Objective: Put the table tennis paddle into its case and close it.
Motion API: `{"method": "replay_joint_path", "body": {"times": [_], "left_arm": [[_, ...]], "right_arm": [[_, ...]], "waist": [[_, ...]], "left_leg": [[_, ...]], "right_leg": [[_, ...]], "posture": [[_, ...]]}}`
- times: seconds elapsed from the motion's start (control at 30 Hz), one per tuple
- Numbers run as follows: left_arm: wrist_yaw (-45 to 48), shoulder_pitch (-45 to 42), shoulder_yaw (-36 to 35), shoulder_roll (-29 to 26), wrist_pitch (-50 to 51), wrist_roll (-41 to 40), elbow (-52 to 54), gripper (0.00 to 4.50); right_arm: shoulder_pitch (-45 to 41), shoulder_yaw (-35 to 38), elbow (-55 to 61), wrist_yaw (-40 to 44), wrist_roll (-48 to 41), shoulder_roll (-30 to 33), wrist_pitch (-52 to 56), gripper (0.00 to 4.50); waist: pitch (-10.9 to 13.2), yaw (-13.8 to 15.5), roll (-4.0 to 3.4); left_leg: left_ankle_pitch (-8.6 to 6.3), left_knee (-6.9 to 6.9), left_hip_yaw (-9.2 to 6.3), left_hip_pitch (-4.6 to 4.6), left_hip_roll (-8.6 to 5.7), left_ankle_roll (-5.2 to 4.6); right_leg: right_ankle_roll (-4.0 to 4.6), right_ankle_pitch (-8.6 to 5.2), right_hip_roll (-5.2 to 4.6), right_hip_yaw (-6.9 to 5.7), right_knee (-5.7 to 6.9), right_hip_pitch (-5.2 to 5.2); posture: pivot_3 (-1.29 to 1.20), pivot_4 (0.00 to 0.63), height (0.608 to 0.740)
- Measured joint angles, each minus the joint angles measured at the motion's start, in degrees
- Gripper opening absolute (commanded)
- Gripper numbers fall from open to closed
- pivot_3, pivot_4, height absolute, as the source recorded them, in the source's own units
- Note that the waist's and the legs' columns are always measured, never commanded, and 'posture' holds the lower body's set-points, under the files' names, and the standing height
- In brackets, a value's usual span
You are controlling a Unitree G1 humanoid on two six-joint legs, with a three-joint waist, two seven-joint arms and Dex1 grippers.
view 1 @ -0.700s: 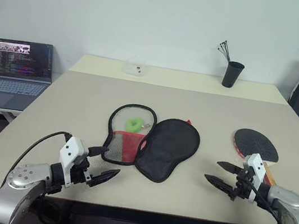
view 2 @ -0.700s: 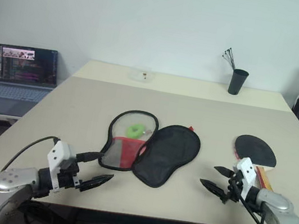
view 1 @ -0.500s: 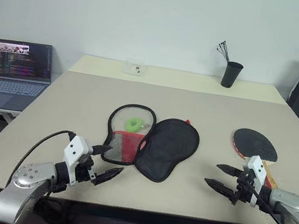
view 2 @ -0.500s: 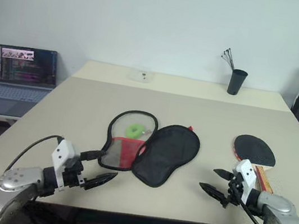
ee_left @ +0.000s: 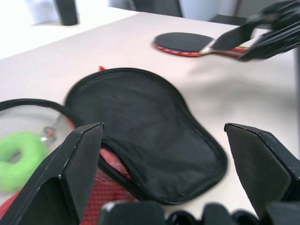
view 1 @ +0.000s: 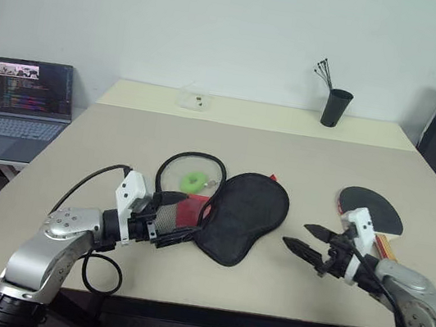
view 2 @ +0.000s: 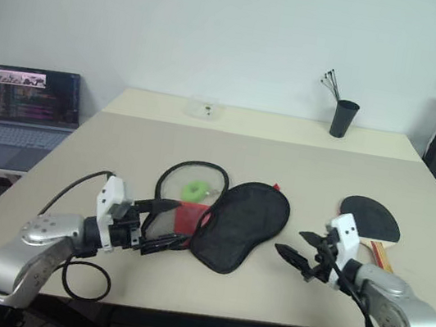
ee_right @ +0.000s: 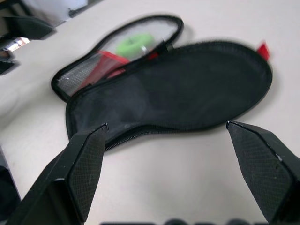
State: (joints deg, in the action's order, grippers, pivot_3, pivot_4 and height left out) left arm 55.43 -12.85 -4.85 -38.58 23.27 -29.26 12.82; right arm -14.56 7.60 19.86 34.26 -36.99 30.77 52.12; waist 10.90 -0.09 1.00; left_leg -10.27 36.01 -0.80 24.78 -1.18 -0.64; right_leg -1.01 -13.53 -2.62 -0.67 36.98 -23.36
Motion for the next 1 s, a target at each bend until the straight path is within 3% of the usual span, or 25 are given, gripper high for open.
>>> {"method": "replay_joint_path", "body": {"times": [0.3, 0.7, 1.0], "left_arm": [[5.52, -7.71, 0.04, -4.18, 3.02, -0.1, -7.39, 4.5], [8.95, -10.23, 0.35, -5.1, 4.24, 0.04, -8.73, 4.5], [12.54, -10.11, 0.42, -8.07, 6.46, -0.03, -8.55, 4.5]], "right_arm": [[-5.1, -1.0, -9.1, -11.81, 3.68, -7.51, 3.38, 4.45], [-9.2, 0.57, -12.01, -13.53, -2.36, -14.21, 15.3, 4.45], [-11.42, -2.75, -14.61, -14.54, 0.17, -18.51, 12.75, 4.45]], "waist": [[-0.02, 0.09, 0.04], [-0.03, -0.05, 0.04], [-0.07, -0.65, 0.11]], "left_leg": [[0.0, -0.04, 0.06, 0.03, -0.04, -0.01], [0.01, -0.03, 0.03, 0.02, 0.01, -0.02], [0.01, -0.03, 0.04, -0.03, 0.14, -0.02]], "right_leg": [[-0.01, 0.0, 0.0, 0.03, -0.03, -0.04], [-0.16, 0.07, 0.07, 0.02, 0.05, -0.06], [-0.02, 0.01, 0.21, 0.05, 0.08, -0.07]], "posture": [[0.0, 0.15, 0.74], [0.0, 0.15, 0.74], [0.0, 0.15, 0.74]]}}
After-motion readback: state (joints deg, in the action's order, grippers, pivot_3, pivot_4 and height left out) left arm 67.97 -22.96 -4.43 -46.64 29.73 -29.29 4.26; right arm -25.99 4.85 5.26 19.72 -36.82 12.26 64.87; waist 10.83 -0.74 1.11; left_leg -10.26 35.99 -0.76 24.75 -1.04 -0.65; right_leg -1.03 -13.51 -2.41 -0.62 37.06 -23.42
